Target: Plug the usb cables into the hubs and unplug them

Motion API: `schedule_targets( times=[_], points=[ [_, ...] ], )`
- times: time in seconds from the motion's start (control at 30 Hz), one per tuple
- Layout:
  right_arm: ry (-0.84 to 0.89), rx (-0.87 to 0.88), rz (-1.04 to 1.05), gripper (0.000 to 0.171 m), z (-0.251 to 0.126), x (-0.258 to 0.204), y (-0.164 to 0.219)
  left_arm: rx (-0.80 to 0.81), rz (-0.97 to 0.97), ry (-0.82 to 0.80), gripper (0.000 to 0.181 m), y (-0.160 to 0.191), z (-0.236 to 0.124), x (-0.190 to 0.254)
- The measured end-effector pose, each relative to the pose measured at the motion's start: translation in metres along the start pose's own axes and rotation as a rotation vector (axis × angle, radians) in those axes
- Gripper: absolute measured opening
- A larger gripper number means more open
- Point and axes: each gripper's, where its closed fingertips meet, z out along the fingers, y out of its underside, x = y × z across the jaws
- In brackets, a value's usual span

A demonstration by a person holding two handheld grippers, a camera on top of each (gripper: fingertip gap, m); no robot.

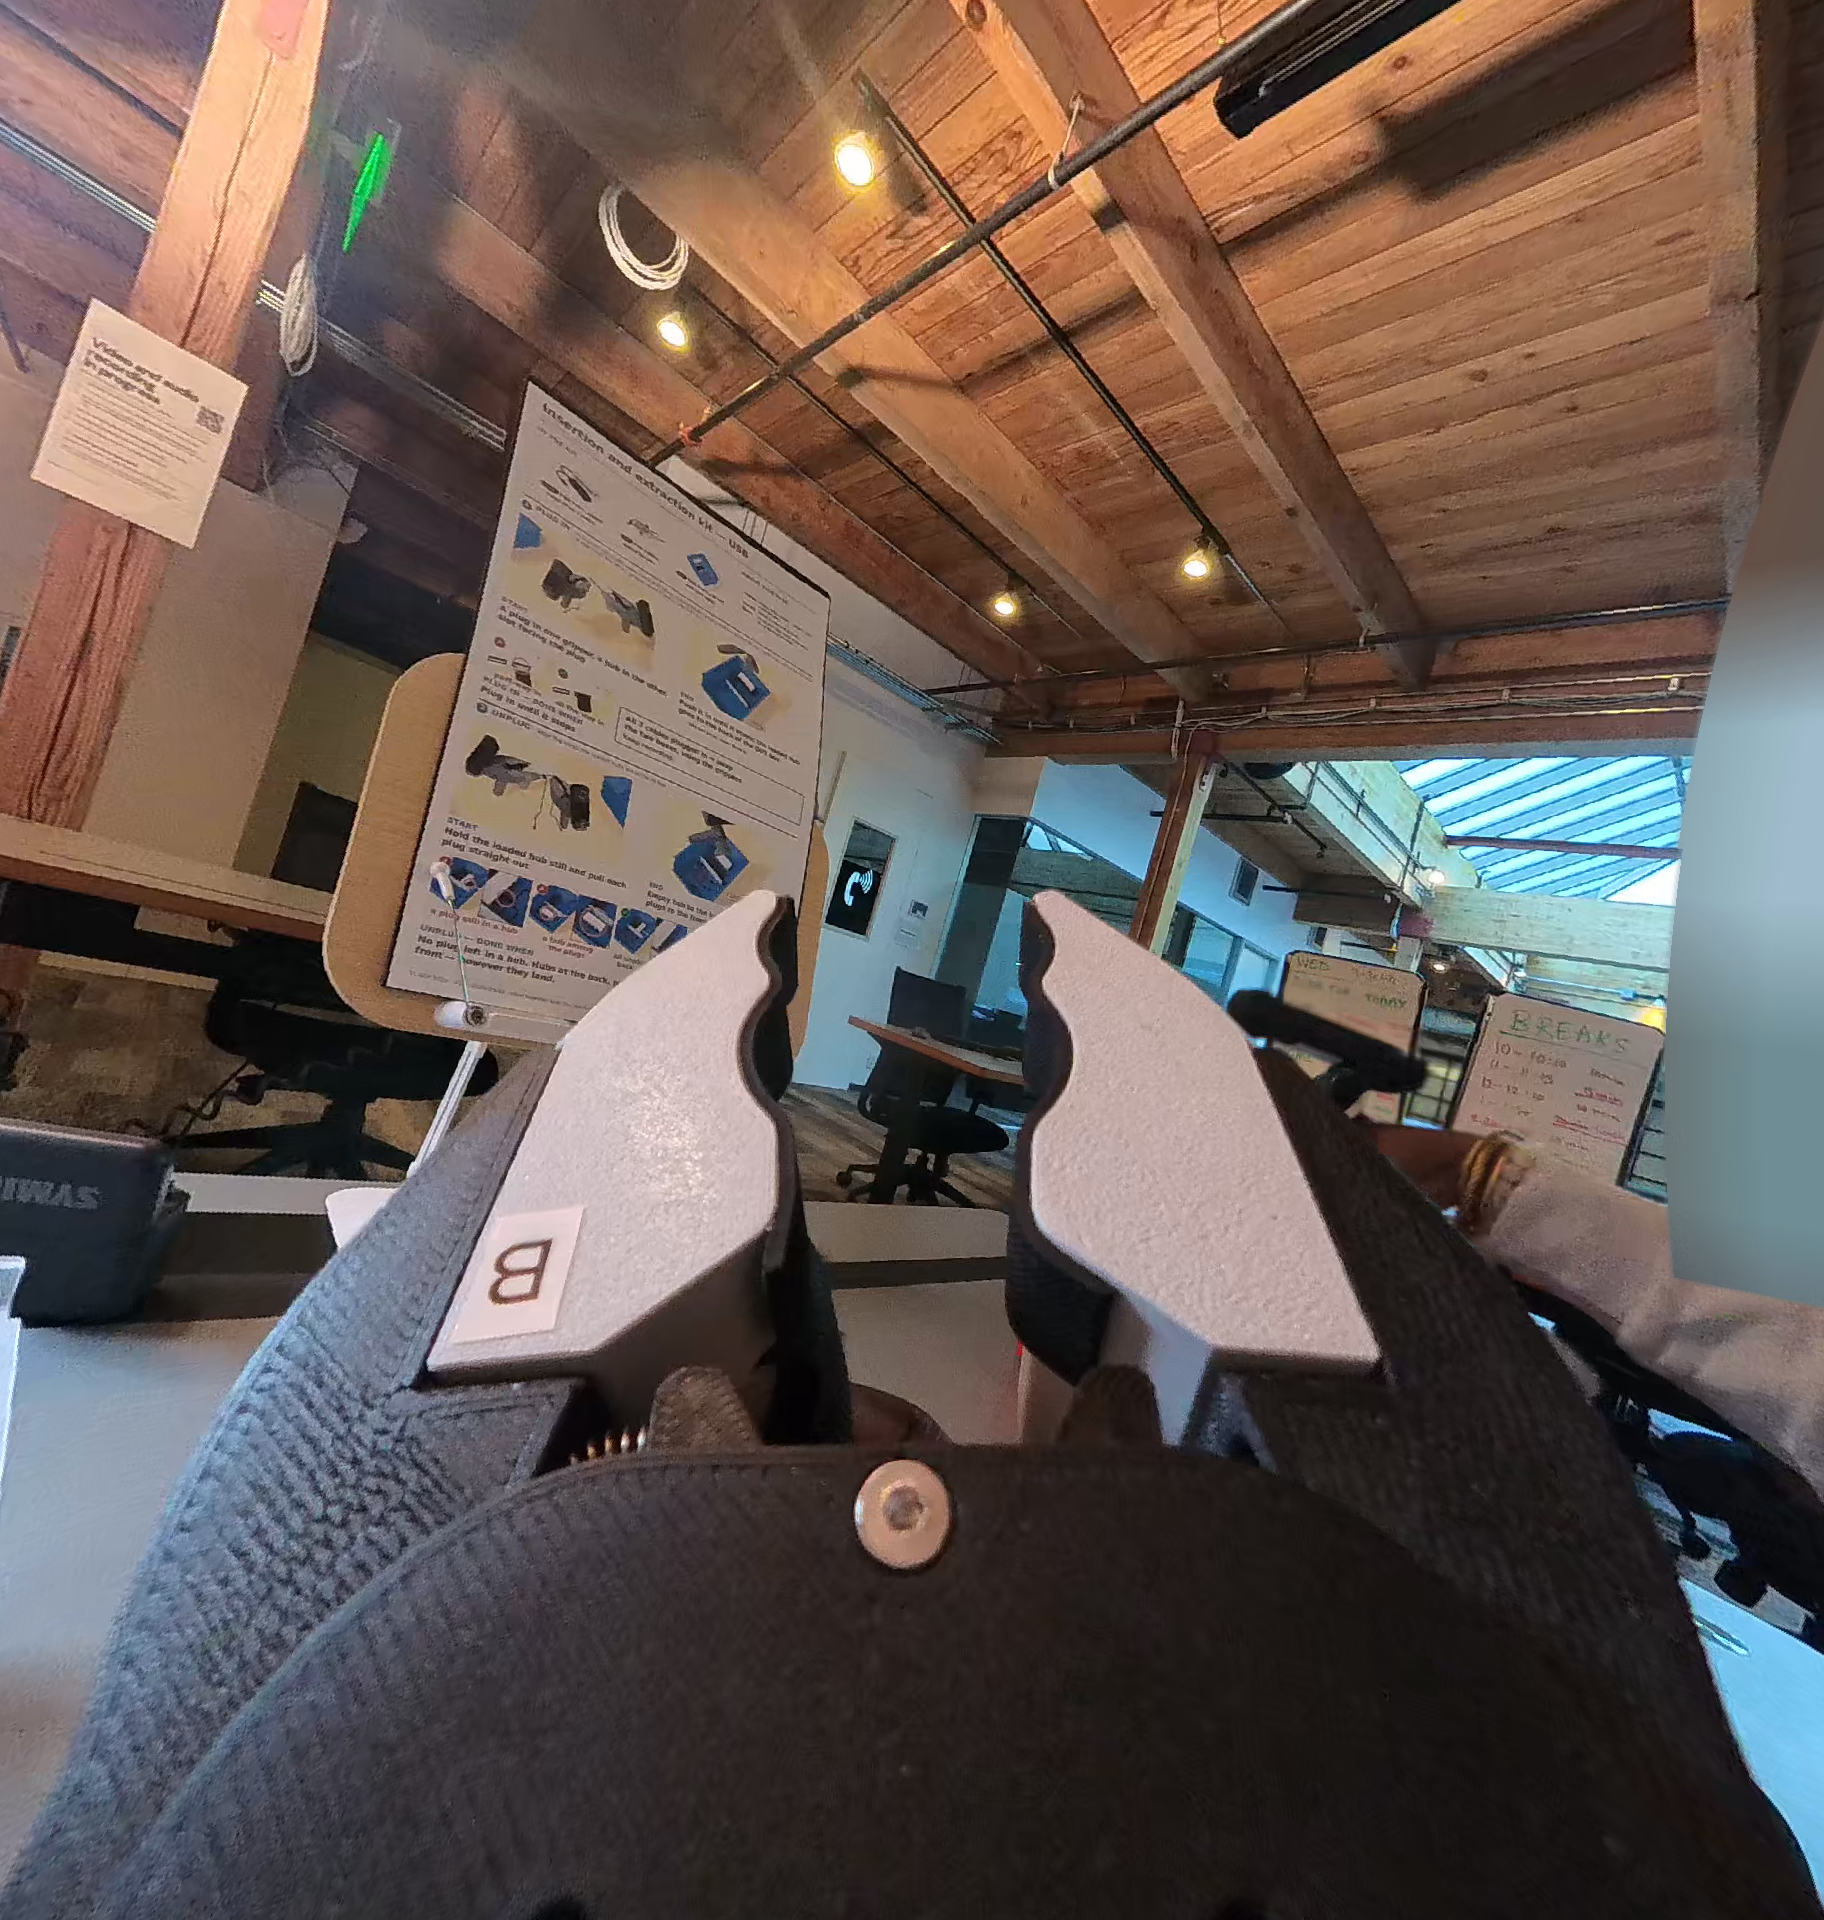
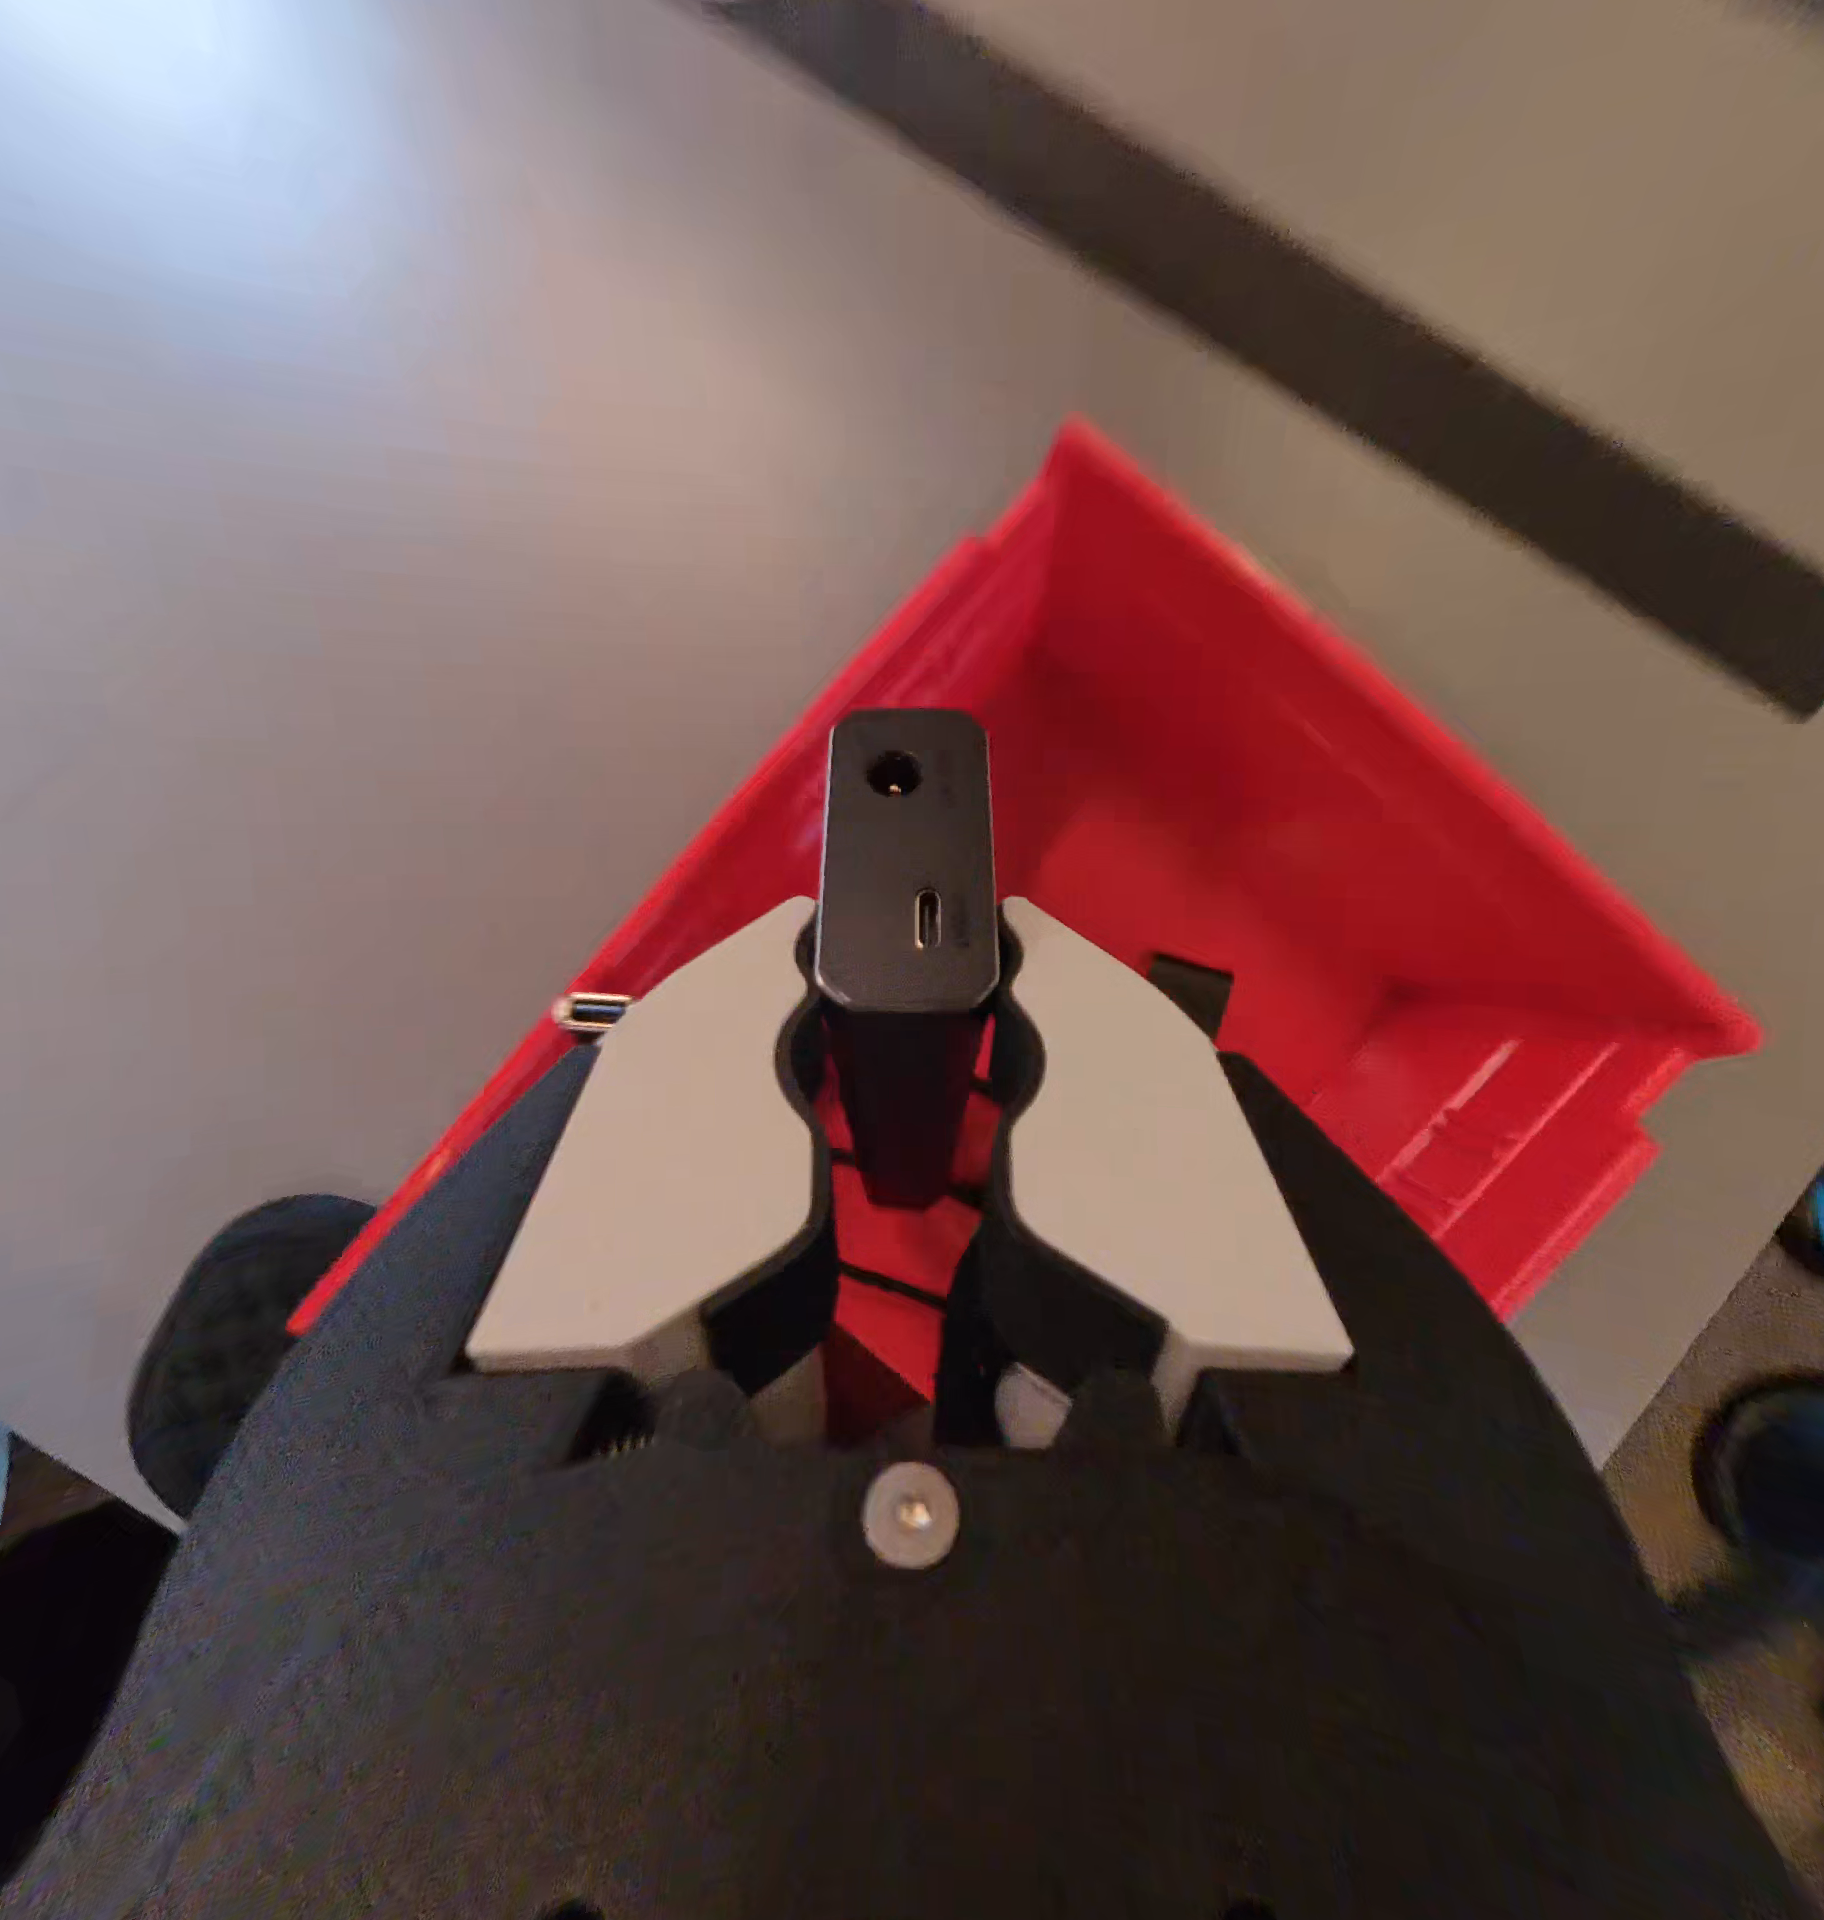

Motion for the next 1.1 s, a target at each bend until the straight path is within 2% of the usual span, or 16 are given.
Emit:
schedule_targets(
  times=[0.07,0.23,0.47,0.57,0.63,0.7,0.77,0.87,0.93,1.0,1.1],
  points=[
    [-0.014,-0.084,0.012,0.028,0.021,0.001,0.006,-0.001,-0.005,0.0,0.041,-0.001,0.0,-0.001],
    [-0.033,-0.196,-0.003,0.028,0.047,0.0,-0.007,0.017,0.002,-0.009,0.04,-0.008,-0.002,-0.005],
    [0.065,-0.23,0.096,0.031,0.071,0.03,-0.011,0.05,0.015,-0.035,0.039,-0.024,-0.009,-0.018],
    [0.127,-0.225,0.076,0.033,0.077,0.042,-0.01,0.062,0.022,-0.05,0.038,-0.031,-0.012,-0.024],
    [0.218,-0.146,0.028,0.04,0.073,0.05,-0.02,0.057,0.036,-0.058,0.038,-0.035,-0.013,-0.028],
    [0.254,0.012,0.024,0.058,0.058,0.047,-0.04,0.038,0.054,-0.07,0.038,-0.036,-0.014,-0.032],
    [0.242,0.214,0.04,0.078,0.031,0.032,-0.063,0.015,0.066,-0.077,0.038,-0.038,-0.015,-0.037],
    [0.167,0.553,0.071,0.09,-0.026,-0.013,-0.081,-0.01,0.076,-0.094,0.039,-0.043,-0.019,-0.046],
    [0.137,0.716,0.101,0.093,-0.063,-0.048,-0.069,-0.028,0.09,-0.111,0.039,-0.048,-0.023,-0.054],
    [0.129,0.821,0.118,0.093,-0.084,-0.084,-0.04,-0.044,0.12,-0.136,0.039,-0.056,-0.03,-0.064],
    [0.164,0.816,0.175,0.091,-0.078,-0.121,0.02,-0.046,0.169,-0.184,0.039,-0.073,-0.041,-0.078]
  ],
)
